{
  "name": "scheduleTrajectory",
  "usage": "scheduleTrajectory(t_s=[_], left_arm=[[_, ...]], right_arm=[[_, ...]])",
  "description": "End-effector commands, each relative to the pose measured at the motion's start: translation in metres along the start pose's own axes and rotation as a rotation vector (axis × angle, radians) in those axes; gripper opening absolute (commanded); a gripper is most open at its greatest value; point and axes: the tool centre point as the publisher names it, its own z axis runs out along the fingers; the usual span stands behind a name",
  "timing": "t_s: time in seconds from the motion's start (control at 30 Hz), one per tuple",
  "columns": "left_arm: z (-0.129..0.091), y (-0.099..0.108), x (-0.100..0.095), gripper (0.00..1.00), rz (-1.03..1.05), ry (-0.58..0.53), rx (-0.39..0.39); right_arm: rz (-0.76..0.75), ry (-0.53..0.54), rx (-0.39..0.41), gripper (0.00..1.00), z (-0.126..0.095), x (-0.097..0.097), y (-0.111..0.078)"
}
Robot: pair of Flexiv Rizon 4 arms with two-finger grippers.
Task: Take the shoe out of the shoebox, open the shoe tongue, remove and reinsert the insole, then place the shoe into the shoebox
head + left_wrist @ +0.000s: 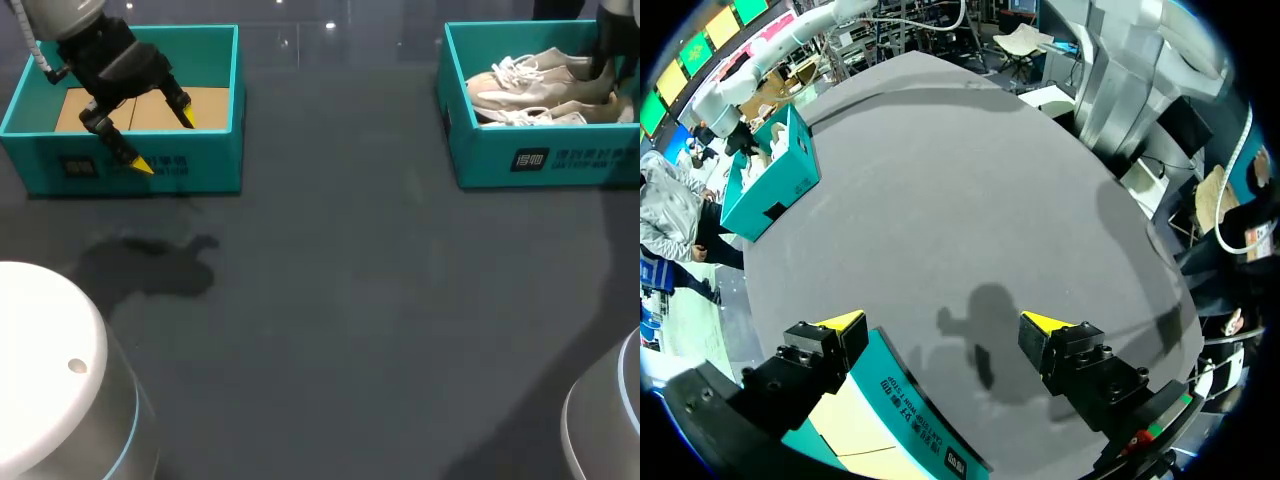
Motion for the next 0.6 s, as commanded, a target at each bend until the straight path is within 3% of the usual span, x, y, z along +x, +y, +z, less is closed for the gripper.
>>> scheduleTrajectory(t_s=[0.03, 0.2, 0.47, 0.53, 0.6], left_arm=[[0.000, 0.000, 0.000, 1.00, 0.001, 0.001, -0.002], [0.000, 0.000, 0.000, 1.00, 0.001, 0.001, -0.002], [0.000, 0.000, 0.000, 1.00, 0.001, 0.001, -0.002], [0.000, 0.000, 0.000, 1.00, 0.001, 0.001, -0.002], [0.000, 0.000, 0.000, 1.00, 0.001, 0.001, -0.002]], right_arm=[[-0.002, 0.000, 0.001, 0.47, -0.006, 0.001, 0.000], [0.002, 0.004, -0.004, 0.49, -0.015, 0.002, -0.001], [0.013, 0.000, -0.011, 0.83, -0.027, 0.004, -0.002], [0.013, -0.002, -0.019, 0.98, -0.031, 0.005, -0.003], [0.013, -0.002, -0.025, 1.00, -0.034, 0.005, -0.005]])
